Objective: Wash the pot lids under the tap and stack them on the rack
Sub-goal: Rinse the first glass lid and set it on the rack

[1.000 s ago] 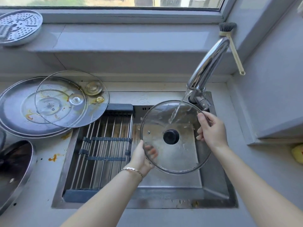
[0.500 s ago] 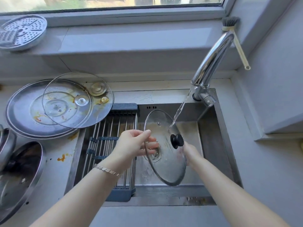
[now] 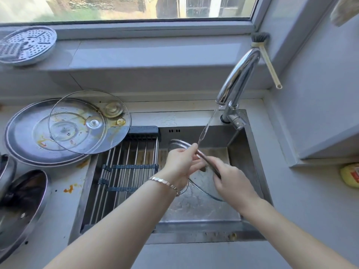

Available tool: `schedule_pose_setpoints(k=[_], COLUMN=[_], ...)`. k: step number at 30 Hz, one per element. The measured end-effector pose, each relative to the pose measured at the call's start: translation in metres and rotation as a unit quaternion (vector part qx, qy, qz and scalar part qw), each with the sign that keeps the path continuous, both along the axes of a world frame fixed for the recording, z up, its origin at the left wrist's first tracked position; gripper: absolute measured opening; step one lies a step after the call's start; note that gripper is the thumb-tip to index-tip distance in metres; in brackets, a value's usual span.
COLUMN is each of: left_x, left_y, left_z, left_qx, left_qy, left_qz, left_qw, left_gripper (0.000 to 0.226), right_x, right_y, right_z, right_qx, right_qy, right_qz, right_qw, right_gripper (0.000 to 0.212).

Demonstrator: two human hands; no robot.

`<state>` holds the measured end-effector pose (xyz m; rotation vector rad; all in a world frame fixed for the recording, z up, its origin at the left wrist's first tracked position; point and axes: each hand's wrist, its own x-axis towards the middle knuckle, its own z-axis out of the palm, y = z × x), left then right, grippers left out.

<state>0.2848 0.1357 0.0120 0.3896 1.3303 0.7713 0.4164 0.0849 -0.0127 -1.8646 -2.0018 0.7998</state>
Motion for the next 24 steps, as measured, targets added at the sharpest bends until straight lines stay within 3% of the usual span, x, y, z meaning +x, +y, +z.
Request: schedule_pose_setpoints(k=[2, 4, 6, 10, 14, 17, 20, 22, 24], left_x=[-0.001, -0.011, -0.025, -0.044, -0.059, -0.073, -0.078, -0.081, -0.085], left_y=[-0.001, -0.006, -0.016, -0.034, -0.031, -0.022, -0.016, -0.015, -0.014], left_z=[-0.009, -0.027, -0.047, -0.067, -0.053, -0.037, -0.011, 0.001, 0.005], left_qx=[0.009, 0.013, -0.024, -0.145, -0.105, -0.038, 0.048, 0.099, 0.136], left_qy=[0.011, 0.150, 0.238, 0.190, 0.029, 0.064, 0.131, 0.152, 0.155], left_qz=[-0.013, -0.062, -0.093, -0.087, 0.006, 0.041, 0.017, 0.013, 0.032], left_qw=[1.000, 0.987, 0.967, 0.967, 0.994, 0.996, 0.990, 0.983, 0.978], left_gripper=[0.019, 0.024, 0.037, 0.064, 0.044, 0.038, 0.011, 0.007, 0.011], right_x=[0.013, 0.029, 0.039, 0.049, 0.039, 0.018, -0.008, -0.023, -0.031], right_y=[0.005, 0.009, 0.012, 0.012, 0.004, -0.004, -0.010, -0.010, -0.004], right_z=[-0.008, -0.019, -0.026, -0.042, -0.062, -0.074, -0.086, -0.089, -0.087], right_qx=[0.026, -0.001, -0.047, -0.149, -0.242, -0.302, -0.334, -0.330, -0.306], right_qy=[-0.006, 0.047, 0.156, 0.314, 0.431, 0.526, 0.621, 0.665, 0.692], right_qz=[-0.073, -0.148, -0.232, -0.357, -0.403, -0.425, -0.423, -0.409, -0.396], right_qw=[0.997, 0.988, 0.959, 0.867, 0.771, 0.672, 0.569, 0.531, 0.521], right_gripper=[0.033, 0.026, 0.019, 0.011, 0.014, 0.011, 0.017, 0.019, 0.020])
